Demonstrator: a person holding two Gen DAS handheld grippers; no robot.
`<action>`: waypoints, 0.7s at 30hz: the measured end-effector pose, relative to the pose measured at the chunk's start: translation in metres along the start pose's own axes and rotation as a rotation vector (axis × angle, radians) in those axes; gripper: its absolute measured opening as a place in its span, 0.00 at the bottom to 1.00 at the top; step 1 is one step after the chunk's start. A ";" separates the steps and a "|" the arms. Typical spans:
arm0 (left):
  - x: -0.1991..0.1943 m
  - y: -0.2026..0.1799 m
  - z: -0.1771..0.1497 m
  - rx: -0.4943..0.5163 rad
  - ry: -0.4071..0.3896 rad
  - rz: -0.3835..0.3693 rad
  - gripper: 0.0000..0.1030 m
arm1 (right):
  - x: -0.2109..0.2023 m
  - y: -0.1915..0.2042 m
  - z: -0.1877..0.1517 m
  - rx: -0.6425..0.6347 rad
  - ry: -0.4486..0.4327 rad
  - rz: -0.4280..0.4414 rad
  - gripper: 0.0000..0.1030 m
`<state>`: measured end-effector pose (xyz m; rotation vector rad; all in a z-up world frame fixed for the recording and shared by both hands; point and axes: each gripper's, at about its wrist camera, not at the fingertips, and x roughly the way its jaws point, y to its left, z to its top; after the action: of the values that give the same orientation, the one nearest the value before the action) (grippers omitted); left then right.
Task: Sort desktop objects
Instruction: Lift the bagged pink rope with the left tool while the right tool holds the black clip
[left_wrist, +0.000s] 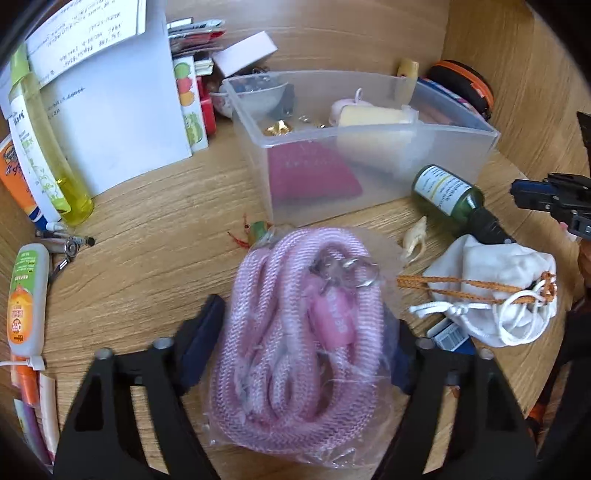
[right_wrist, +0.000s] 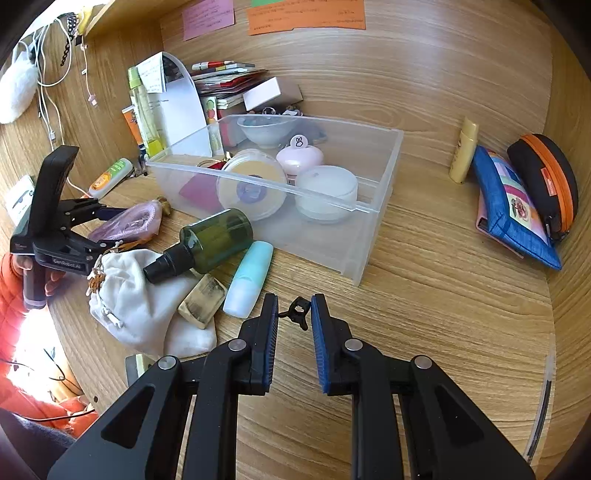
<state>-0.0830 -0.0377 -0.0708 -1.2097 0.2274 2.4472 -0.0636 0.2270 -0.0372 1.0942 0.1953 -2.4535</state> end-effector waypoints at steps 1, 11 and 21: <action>-0.001 0.000 0.000 -0.001 -0.004 0.000 0.61 | 0.000 0.000 0.000 0.001 0.000 0.002 0.16; -0.029 -0.001 -0.013 -0.056 -0.121 0.052 0.57 | -0.005 0.004 0.015 0.001 -0.049 0.020 0.16; -0.075 -0.003 0.005 -0.084 -0.284 0.032 0.57 | -0.023 0.005 0.036 -0.005 -0.137 0.010 0.16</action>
<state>-0.0445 -0.0544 -0.0088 -0.8807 0.0627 2.6418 -0.0716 0.2194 0.0042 0.9190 0.1523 -2.5057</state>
